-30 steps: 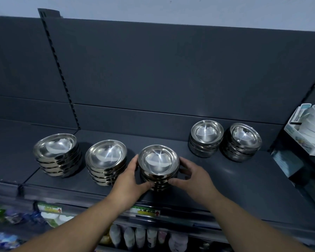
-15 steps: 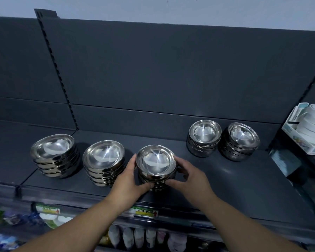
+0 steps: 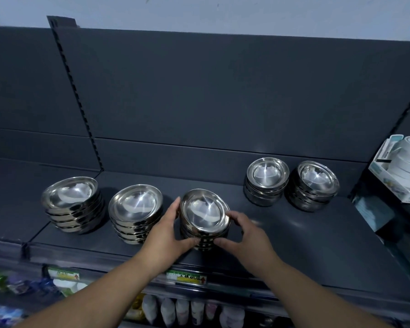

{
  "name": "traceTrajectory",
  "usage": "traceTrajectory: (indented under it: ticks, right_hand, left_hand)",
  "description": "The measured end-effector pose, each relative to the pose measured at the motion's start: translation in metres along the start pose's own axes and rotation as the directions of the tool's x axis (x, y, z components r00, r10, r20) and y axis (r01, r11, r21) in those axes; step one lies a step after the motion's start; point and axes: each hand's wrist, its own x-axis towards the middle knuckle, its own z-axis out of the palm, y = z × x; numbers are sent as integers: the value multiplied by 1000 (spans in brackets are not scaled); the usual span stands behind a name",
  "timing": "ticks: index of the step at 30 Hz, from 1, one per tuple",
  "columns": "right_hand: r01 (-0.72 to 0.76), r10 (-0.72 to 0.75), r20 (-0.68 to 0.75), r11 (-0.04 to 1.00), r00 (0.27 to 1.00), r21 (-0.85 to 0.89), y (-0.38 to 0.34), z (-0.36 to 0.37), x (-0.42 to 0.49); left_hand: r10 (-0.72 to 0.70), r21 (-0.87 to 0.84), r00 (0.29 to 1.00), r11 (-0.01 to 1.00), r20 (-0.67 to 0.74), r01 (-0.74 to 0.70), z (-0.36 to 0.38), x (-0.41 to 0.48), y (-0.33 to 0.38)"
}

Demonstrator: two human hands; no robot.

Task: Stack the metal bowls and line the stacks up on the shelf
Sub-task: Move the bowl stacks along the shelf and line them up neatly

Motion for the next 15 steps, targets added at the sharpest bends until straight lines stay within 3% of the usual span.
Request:
traceTrajectory:
  ticks: [15]
  right_hand:
    - [70,-70,11,997,997,-27,-8,-3,5]
  left_hand:
    - [95,5,994,995,-59,-95,0,3,0]
